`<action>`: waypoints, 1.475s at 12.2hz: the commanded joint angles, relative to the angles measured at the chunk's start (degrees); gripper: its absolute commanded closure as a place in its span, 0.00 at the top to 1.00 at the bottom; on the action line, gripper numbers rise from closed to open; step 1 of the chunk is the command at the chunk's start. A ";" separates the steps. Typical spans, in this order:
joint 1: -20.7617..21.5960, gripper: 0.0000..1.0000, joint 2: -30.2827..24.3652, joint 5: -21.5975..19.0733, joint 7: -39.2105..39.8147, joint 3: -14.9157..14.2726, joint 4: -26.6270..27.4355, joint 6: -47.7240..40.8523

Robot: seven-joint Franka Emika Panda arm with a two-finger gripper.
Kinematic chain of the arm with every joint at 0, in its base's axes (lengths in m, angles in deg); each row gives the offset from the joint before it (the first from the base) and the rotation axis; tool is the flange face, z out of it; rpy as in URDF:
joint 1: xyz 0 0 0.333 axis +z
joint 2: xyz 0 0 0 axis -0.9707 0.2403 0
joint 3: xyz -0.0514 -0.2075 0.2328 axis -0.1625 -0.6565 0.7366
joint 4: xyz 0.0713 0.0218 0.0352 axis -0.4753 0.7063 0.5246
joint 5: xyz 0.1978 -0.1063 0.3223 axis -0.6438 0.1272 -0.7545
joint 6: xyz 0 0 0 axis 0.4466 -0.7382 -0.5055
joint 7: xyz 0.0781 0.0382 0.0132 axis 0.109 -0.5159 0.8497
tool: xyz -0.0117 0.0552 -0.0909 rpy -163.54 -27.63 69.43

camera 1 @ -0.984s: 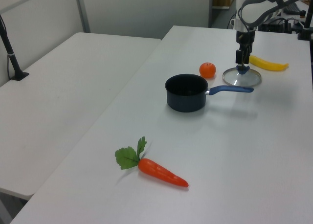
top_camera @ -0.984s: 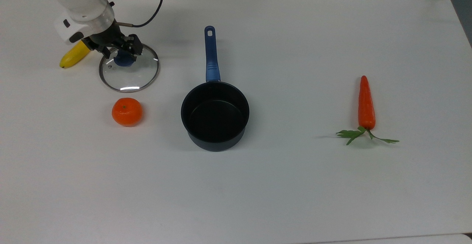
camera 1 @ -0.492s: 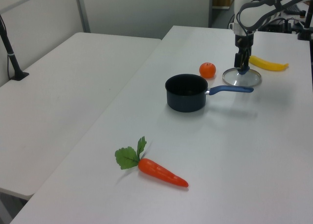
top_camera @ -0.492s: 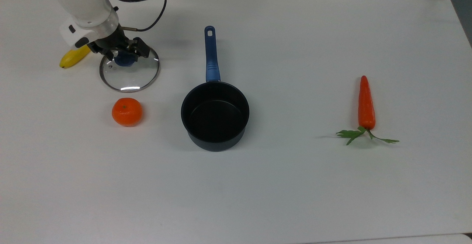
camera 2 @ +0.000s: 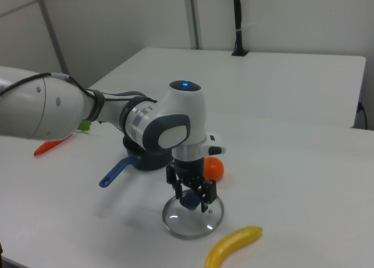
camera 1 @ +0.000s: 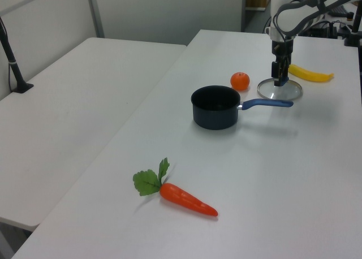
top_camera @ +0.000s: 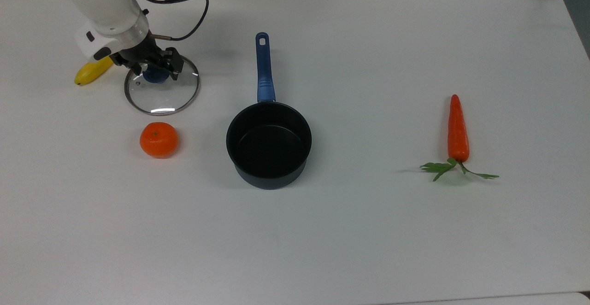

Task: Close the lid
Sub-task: 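Close the gripper on the blue knob of the glass lid, then lift the lid and carry it over the dark blue saucepan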

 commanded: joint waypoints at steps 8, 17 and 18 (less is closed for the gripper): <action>0.75 0.27 -0.59 0.27 -1.71 -0.39 -0.72 -1.08; 0.48 0.28 -1.21 -5.42 -9.78 -0.30 -13.54 -10.49; 0.75 0.28 -1.21 -7.36 -11.97 -0.30 -15.30 -11.36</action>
